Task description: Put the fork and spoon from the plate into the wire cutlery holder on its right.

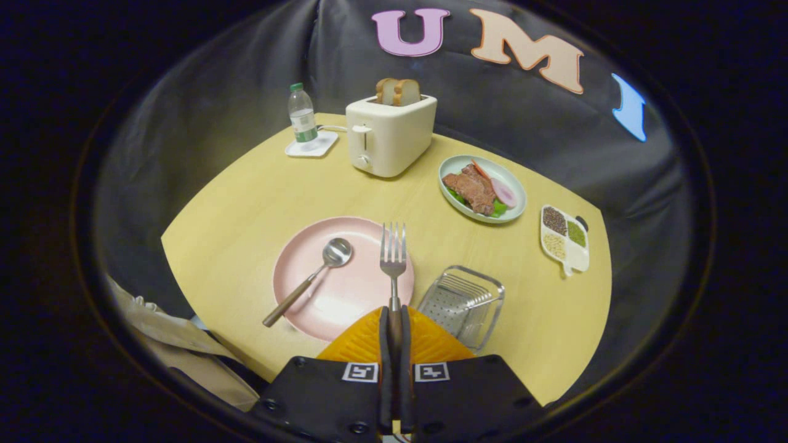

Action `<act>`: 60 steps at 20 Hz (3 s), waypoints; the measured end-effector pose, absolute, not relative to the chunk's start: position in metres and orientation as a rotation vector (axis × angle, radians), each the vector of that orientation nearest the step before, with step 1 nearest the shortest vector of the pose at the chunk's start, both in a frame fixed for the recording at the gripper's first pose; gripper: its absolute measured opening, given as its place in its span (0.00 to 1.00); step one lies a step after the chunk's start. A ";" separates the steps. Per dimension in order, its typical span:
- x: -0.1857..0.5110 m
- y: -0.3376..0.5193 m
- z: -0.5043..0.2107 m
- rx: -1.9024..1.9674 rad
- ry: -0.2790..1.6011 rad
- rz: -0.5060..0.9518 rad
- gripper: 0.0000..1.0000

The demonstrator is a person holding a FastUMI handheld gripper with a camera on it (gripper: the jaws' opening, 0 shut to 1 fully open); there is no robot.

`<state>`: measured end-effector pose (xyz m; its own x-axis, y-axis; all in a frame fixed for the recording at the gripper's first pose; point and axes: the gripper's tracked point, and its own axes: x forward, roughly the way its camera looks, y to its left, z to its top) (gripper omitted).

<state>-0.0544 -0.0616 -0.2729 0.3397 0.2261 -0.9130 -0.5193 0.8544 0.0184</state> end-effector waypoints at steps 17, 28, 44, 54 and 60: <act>-0.058 -0.142 -0.295 -0.464 1.416 0.583 0.08; -0.036 -0.113 -0.296 -0.377 1.370 0.547 0.35; -0.038 -0.014 -0.256 -0.095 0.882 0.270 1.00; -0.071 0.059 -0.311 -0.068 0.823 0.251 1.00; -0.087 0.075 -0.358 -0.098 0.903 0.231 0.95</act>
<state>-0.0867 0.0751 -0.3580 0.5968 0.1574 -0.7868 -0.2395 0.9708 0.0125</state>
